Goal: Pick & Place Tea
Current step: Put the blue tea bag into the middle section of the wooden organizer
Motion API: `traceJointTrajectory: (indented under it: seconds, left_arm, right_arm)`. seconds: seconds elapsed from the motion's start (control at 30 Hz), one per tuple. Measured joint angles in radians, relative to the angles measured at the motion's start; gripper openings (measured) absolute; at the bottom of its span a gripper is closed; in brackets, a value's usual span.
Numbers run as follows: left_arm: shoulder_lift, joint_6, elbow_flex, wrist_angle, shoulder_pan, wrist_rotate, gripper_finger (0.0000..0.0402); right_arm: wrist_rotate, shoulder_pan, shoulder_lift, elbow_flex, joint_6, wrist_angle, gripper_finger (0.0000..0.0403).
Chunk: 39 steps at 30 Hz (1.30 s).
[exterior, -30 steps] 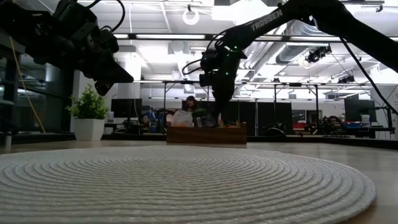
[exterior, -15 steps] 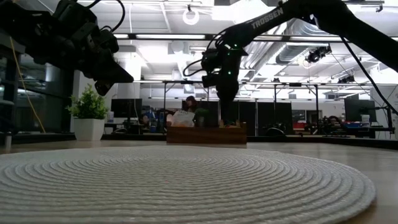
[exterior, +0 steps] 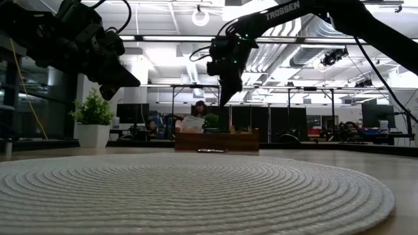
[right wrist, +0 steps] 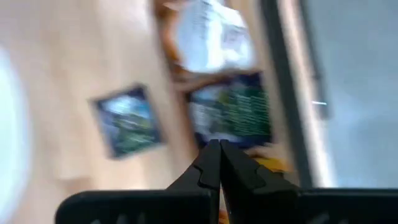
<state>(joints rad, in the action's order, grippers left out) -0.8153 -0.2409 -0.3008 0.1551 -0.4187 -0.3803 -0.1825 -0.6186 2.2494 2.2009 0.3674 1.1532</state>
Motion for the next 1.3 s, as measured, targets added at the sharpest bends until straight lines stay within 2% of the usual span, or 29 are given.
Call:
traceJointTrajectory:
  seconds: [0.1,0.17,0.5,0.77,1.07,1.3]
  left_arm:
    - [0.000,0.000,0.000,0.000,0.000,0.000,0.0000]
    - [0.000,0.000,0.000,0.000,0.000,0.000,0.0000]
    - [0.000,0.000,0.000,0.000,0.000,0.000,0.0000]
    - [0.000,0.000,0.000,0.000,0.000,0.000,0.0000]
    - [0.000,0.000,0.000,0.009,0.000,0.000,0.0000]
    - [0.000,-0.034,0.000,0.061,0.000,0.078,0.0000]
  right_arm:
    - [-0.106,0.011,0.000,-0.015,-0.087,0.001,0.0000]
    - [-0.133,0.026,0.000,-0.031,-0.138,0.002,0.0000]
    - [-0.113,0.100,0.000,-0.096,-0.459,0.008,0.0000]
    - [-0.124,0.146,0.000,-0.175,-0.526,-0.029,0.0000]
    - [-0.100,0.172,0.000,-0.182,-0.509,-0.037,0.0000]
    - [-0.089,0.175,0.000,-0.182,-0.507,-0.036,0.0000]
